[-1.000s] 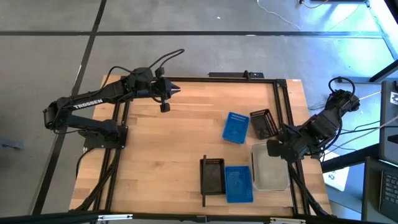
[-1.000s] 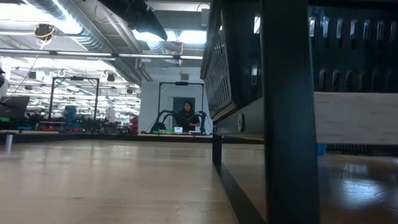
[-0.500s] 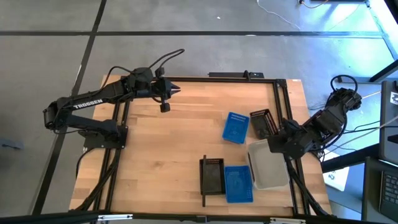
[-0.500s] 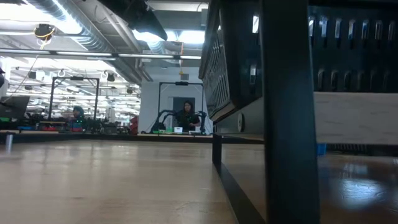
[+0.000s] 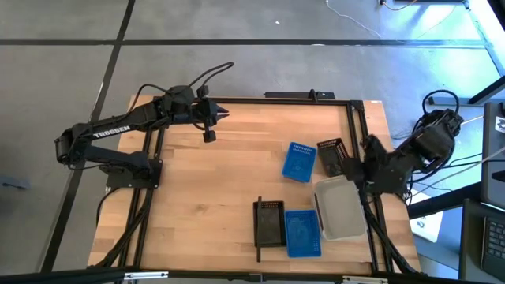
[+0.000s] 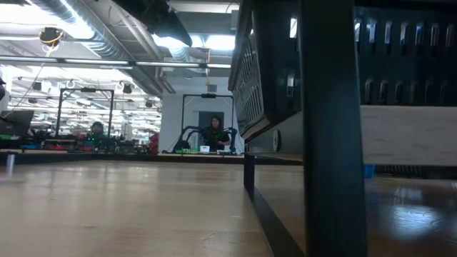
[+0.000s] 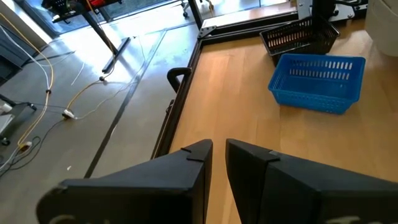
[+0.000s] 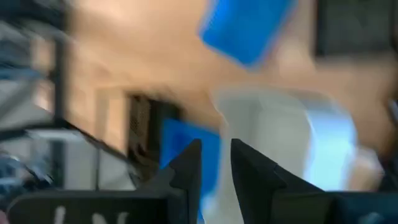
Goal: Stack baskets on shelf by color
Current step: Stack the gray bin on top of the gray bins on the shelf
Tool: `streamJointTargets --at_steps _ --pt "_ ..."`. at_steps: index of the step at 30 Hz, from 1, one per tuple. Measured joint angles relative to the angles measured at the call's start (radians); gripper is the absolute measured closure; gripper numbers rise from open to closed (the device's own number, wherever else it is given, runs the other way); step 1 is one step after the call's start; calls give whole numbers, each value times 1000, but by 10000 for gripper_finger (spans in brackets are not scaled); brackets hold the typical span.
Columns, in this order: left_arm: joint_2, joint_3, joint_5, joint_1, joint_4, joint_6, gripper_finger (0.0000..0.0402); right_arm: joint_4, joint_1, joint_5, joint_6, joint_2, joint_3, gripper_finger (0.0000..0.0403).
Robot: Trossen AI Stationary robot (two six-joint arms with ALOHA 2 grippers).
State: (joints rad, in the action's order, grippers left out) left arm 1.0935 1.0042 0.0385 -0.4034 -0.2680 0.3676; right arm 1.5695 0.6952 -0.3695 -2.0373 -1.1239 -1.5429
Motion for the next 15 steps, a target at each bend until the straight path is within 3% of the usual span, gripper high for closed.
streamJointTargets --at_steps 4,6,10,15 --pt "0 0 0 0 0 -1 363 -1 -37 -257 124 10 -6 320" --pt "0 0 0 0 0 -1 363 3 -75 -295 167 12 16 320" --pt "0 0 0 0 0 -2 363 1 -167 -256 187 13 96 320" --pt "0 0 0 0 0 -2 363 3 -263 -130 190 14 217 320"
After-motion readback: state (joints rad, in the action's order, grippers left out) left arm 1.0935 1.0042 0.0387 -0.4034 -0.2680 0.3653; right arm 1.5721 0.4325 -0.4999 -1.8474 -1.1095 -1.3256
